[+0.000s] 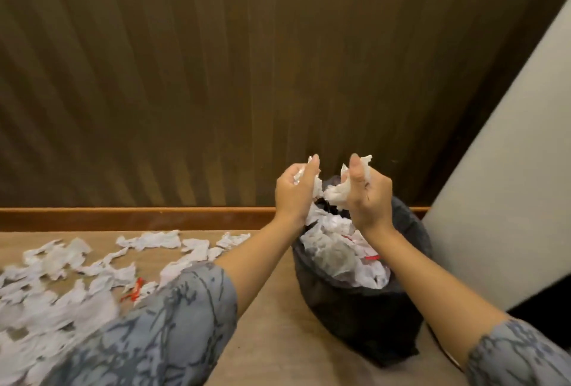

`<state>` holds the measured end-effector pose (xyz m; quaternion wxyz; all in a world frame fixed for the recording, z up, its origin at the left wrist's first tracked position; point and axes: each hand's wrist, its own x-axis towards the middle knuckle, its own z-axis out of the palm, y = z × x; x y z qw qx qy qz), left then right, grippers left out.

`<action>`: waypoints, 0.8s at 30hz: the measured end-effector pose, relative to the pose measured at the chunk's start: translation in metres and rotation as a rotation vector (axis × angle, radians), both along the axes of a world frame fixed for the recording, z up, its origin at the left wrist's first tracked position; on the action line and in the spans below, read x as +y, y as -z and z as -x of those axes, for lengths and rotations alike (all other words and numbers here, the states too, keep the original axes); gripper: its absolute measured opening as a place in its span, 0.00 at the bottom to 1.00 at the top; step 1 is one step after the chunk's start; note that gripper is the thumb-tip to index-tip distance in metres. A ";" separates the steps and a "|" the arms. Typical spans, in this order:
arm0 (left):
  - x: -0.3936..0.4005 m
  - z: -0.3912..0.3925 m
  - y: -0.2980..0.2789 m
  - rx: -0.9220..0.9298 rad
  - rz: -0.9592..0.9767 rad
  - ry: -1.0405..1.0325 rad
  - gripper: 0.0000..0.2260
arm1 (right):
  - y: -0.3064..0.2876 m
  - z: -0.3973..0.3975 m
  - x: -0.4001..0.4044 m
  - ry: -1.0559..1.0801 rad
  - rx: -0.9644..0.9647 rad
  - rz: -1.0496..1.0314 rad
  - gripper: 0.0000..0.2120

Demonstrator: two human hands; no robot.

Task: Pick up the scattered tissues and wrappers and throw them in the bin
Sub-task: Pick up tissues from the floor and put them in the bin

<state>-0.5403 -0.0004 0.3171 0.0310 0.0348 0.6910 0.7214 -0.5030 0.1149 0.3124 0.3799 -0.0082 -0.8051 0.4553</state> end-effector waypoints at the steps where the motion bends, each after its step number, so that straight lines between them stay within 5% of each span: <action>1: 0.014 0.001 0.004 -0.026 -0.010 0.033 0.15 | 0.006 -0.003 0.009 0.016 -0.011 0.033 0.27; 6: 0.052 -0.001 0.027 -0.153 -0.027 0.074 0.13 | 0.033 -0.007 0.039 0.119 -0.386 0.129 0.11; 9: 0.042 0.002 0.036 -0.100 -0.023 -0.009 0.10 | 0.044 -0.006 0.042 0.132 -0.602 0.068 0.27; 13: 0.000 0.014 0.040 0.049 0.080 -0.116 0.05 | 0.033 -0.002 0.021 0.123 -0.536 0.006 0.29; 18: -0.101 0.023 0.033 0.152 0.300 -0.089 0.05 | 0.017 0.017 -0.067 -0.198 -0.355 -0.064 0.11; 24: -0.268 0.008 0.028 0.108 0.477 -0.116 0.04 | 0.022 0.026 -0.211 -0.627 -0.293 -0.183 0.04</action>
